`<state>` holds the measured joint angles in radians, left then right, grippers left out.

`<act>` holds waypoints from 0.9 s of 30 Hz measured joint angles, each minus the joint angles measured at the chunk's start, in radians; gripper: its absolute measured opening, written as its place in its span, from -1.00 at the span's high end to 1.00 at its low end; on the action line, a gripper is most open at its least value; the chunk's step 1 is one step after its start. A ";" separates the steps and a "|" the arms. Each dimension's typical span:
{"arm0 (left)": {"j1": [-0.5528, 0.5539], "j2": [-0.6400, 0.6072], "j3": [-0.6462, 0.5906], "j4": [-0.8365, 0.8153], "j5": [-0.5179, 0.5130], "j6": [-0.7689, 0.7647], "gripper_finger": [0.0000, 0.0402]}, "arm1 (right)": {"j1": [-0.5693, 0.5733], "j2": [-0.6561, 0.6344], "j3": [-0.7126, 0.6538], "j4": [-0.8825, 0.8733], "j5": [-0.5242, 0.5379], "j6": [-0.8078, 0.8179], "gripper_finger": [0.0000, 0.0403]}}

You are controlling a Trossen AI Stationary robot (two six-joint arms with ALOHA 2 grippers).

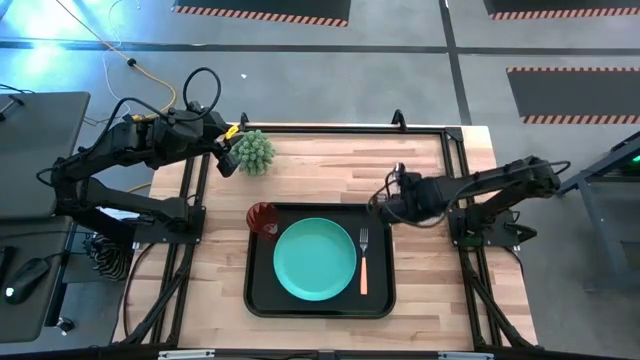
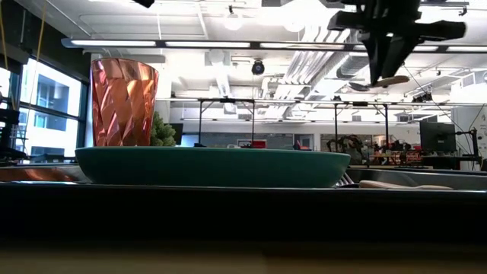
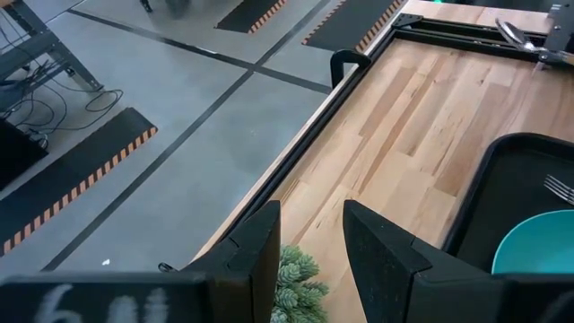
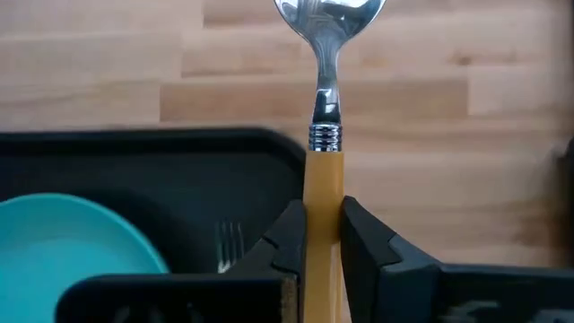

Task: Pick and place plate/cup/fork/spoon on tray
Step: Put the orange spoon on the black tray to the right of the orange fork

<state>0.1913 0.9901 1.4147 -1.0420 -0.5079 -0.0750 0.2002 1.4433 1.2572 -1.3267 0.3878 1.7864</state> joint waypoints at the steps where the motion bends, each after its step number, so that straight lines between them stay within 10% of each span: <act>1: 0.000 0.000 0.000 0.000 0.000 0.000 0.43 | 0.014 0.000 -0.008 0.010 -0.005 0.023 0.88; 27: 0.000 0.000 0.000 0.075 0.000 0.000 0.43 | 0.215 0.187 -0.069 0.347 -0.138 0.205 0.88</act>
<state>0.1913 0.9901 1.4147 -0.9672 -0.5079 -0.0746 0.4149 1.6302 1.1877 -0.9796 0.2497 1.9917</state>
